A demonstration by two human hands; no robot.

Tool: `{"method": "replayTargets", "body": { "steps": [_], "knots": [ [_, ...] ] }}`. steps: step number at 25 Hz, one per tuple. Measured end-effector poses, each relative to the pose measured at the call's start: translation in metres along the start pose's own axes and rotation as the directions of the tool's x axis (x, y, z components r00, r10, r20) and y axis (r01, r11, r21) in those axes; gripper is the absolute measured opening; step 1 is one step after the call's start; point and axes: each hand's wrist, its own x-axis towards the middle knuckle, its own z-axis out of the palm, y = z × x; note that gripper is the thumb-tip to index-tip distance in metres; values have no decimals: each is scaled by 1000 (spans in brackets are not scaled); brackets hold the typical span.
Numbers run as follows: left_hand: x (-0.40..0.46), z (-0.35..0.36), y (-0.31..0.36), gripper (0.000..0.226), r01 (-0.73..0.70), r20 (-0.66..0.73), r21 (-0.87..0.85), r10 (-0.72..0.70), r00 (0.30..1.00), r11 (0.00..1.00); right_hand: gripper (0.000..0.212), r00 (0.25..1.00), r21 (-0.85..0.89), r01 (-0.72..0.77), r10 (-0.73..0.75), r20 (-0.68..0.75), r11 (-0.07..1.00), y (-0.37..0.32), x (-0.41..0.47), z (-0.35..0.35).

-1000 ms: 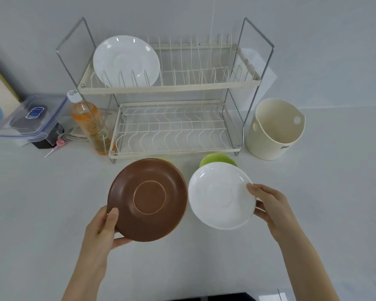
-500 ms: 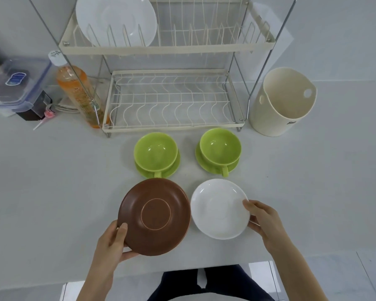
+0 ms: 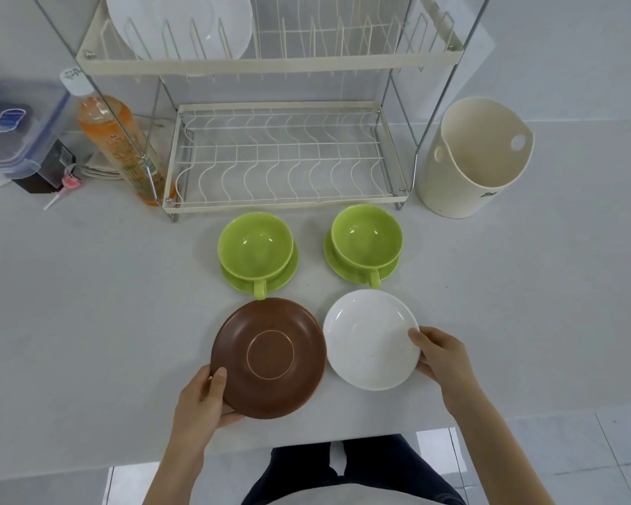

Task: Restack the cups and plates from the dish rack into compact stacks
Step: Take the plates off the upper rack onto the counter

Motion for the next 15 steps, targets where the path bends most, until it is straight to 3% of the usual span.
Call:
{"method": "replayTargets", "body": {
  "steps": [9,15],
  "knots": [
    [5,2,15,34,-63,-114,178,84,990,982,26,994,-251,113,-110,27,961,-5,-5,-7],
    [6,-8,25,36,-144,-134,425,219,966,894,32,974,-519,215,-223,48,827,-15,-15,-10]
  ]
}}
